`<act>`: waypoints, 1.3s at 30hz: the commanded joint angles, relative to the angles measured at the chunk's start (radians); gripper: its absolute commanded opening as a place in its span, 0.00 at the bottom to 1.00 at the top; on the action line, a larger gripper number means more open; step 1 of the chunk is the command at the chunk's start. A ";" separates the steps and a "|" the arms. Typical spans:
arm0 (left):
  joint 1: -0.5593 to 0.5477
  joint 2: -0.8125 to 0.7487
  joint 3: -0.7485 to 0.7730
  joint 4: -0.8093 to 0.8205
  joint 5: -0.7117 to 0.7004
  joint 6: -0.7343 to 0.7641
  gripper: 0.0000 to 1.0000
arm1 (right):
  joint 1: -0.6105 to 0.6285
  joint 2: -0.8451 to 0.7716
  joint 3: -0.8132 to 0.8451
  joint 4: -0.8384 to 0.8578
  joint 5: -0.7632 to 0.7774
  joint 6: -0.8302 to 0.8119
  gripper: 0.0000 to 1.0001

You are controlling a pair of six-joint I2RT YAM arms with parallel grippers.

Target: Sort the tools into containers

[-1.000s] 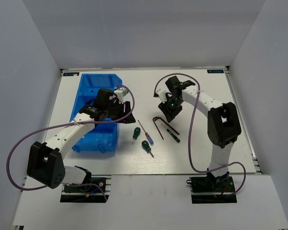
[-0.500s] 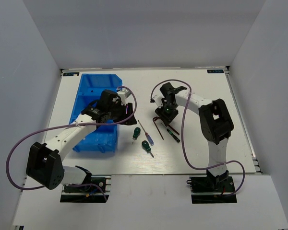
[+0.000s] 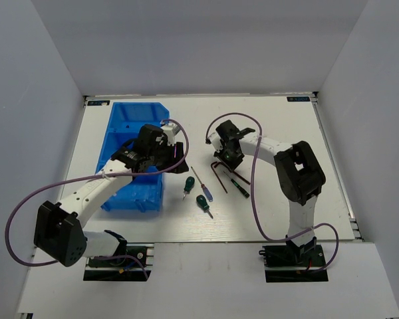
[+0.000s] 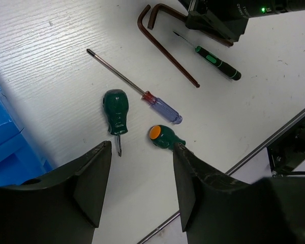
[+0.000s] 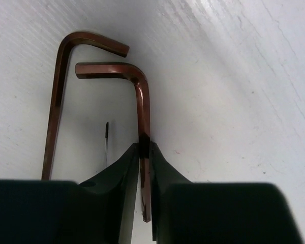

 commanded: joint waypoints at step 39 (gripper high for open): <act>-0.012 -0.458 -0.014 0.228 -0.288 0.001 0.62 | 0.006 0.539 1.021 0.785 -0.579 0.195 0.00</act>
